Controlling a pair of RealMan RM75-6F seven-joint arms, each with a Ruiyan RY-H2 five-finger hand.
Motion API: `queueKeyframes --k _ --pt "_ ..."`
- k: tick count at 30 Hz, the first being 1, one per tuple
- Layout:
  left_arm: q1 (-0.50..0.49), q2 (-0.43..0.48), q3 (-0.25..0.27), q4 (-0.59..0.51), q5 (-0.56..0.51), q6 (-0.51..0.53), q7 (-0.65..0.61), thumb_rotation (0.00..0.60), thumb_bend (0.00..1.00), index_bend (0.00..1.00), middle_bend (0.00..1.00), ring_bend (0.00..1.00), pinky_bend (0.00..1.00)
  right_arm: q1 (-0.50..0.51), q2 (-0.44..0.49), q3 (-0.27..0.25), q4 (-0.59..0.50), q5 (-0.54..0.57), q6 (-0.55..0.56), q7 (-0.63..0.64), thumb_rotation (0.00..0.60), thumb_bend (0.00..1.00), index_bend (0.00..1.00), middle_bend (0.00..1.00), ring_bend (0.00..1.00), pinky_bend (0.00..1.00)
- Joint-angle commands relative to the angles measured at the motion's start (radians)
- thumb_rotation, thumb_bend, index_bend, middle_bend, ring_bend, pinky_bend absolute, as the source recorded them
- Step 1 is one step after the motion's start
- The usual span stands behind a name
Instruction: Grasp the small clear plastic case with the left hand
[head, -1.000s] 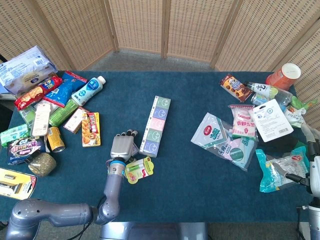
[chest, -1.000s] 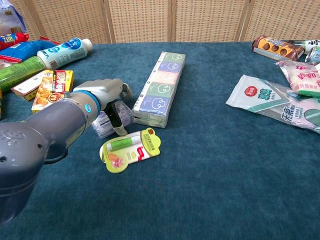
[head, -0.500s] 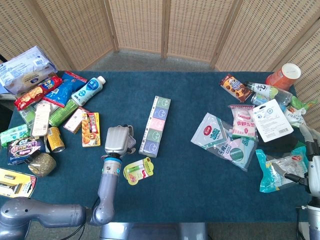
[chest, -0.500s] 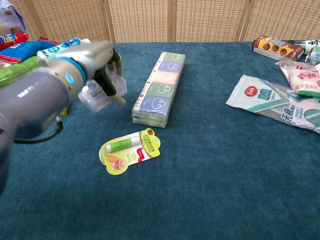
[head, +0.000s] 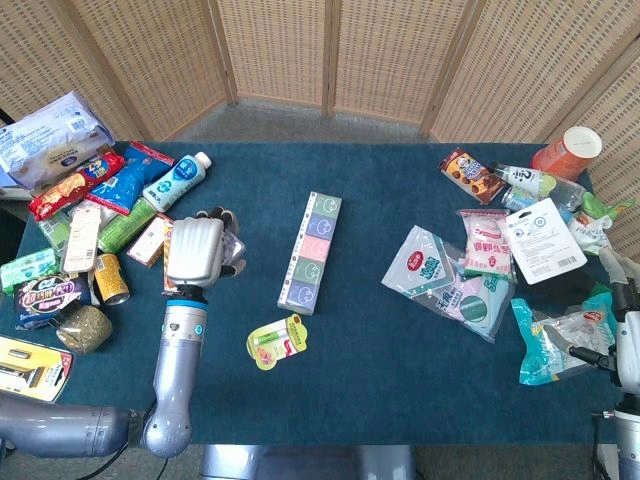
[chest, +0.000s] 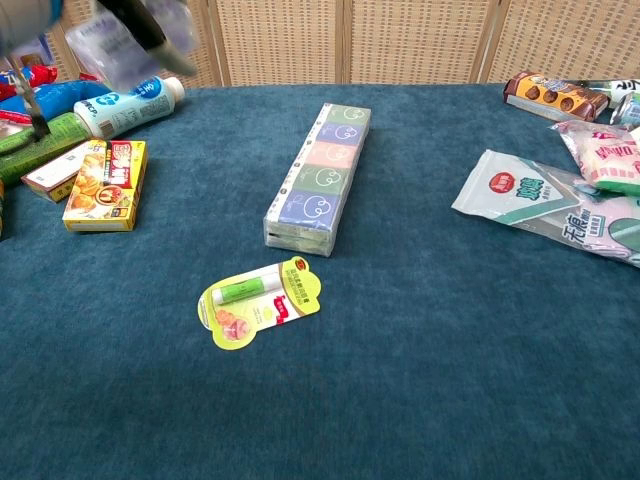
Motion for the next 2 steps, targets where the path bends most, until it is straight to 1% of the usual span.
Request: queueKeyframes --k 1,2 --pt "0.0 0.026 -0.014 -0.034 0.007 0.018 0.01 0.6 0.0 0.72 0.85 0.91 0.86 0.001 -0.002 0.0 -0.002 -0.001 0.0 -0.005 0.6 0.0 0.0 0.0 0.0 0.0" --pt "-0.002 0.03 -0.015 -0.039 0.006 0.019 0.011 0.6 0.0 0.72 0.85 0.91 0.86 0.001 -0.002 0.0 -0.003 -0.002 0.0 -0.006 0.6 0.0 0.0 0.0 0.0 0.0"
